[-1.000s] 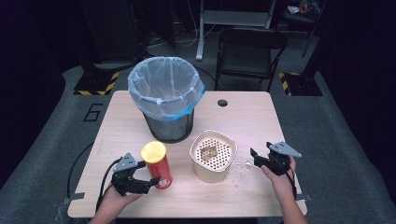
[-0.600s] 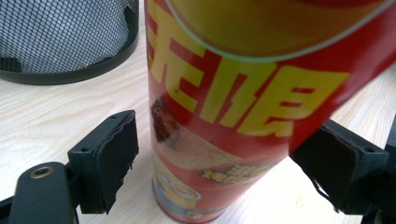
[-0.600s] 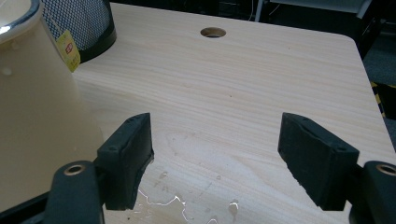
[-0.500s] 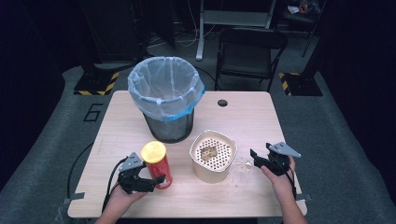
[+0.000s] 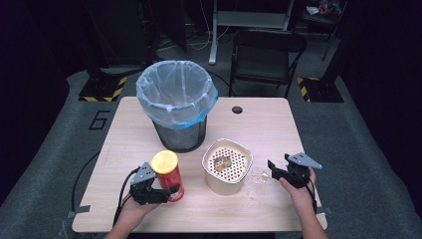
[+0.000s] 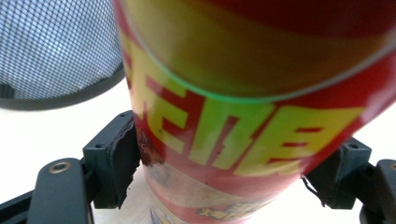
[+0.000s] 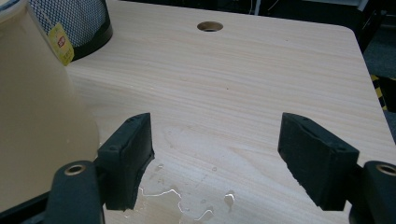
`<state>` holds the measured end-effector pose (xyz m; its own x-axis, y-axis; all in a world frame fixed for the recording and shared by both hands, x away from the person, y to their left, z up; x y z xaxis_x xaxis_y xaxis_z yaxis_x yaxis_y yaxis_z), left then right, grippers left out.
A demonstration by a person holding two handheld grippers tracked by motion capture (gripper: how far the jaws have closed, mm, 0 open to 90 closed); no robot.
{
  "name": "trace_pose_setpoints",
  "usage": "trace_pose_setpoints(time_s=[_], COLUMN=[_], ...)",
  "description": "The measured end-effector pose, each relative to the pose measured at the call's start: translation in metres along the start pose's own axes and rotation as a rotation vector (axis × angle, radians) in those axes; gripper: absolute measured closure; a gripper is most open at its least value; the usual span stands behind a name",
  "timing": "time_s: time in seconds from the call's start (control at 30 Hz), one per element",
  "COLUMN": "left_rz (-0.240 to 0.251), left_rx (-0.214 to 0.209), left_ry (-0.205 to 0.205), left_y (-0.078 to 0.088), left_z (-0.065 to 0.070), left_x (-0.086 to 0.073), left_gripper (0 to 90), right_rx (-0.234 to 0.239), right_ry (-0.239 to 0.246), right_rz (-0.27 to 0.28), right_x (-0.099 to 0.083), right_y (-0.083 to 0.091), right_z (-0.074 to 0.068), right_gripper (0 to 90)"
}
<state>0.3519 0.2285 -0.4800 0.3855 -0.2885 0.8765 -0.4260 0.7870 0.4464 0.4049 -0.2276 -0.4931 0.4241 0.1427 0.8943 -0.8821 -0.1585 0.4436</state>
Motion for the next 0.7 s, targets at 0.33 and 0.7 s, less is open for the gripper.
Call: trace_pose_setpoints(time_s=[0.33,0.7], left_rz=[-0.007,-0.005], left_rx=[0.028,0.025], left_ry=[-0.047,-0.037], left_y=[0.002,0.010], left_z=[0.004,0.005], left_x=[0.003,0.013], left_gripper=[23.8,24.0], right_rx=[-0.006,-0.003], right_ry=[0.013,0.036], right_rz=[-0.009,-0.019], right_x=[-0.003,-0.005], right_y=[0.002,0.000], right_z=[0.001,-0.002], right_gripper=[25.9,25.9])
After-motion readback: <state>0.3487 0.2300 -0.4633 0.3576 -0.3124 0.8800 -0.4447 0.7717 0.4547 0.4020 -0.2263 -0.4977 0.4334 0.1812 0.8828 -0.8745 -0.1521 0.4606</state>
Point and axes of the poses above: each handheld gripper's, and its own axes: y roughly backward along the jaws, x roughly out of its top, z roughly to its right, the point moved 2 cm from there along -y, roughly forward along the jaws, and after that the axes turned 10 degrees about -x, right-handed, at the moved point
